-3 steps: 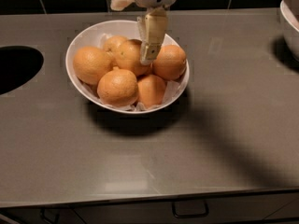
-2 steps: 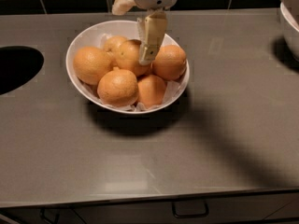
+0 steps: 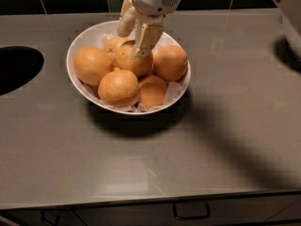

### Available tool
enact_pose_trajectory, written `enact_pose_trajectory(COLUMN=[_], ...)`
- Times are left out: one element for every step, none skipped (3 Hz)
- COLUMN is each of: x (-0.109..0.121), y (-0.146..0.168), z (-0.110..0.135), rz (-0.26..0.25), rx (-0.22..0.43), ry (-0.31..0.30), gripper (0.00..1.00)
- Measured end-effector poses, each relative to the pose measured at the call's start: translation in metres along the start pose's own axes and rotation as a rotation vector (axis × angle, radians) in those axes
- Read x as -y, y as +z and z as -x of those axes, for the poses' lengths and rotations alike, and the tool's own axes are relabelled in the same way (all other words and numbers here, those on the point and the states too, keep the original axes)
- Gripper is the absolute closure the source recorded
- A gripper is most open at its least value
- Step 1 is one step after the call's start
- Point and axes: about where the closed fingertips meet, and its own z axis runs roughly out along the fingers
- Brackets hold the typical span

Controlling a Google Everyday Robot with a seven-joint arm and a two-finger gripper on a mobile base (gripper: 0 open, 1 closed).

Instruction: Pick orange from white bowl

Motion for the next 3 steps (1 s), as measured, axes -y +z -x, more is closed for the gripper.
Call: enact_pose_trajectory(x=[0.0003,0.0005,0.0006], y=[0.0047,0.0070,0.0046], z=[-0.0011,-0.0016,0.0010], rz=[0.012,0.018,0.022], rx=[0.007,0.010,0.004], ry=[-0.001,-0.001,-0.004], gripper=[0.55,0.55,0.37])
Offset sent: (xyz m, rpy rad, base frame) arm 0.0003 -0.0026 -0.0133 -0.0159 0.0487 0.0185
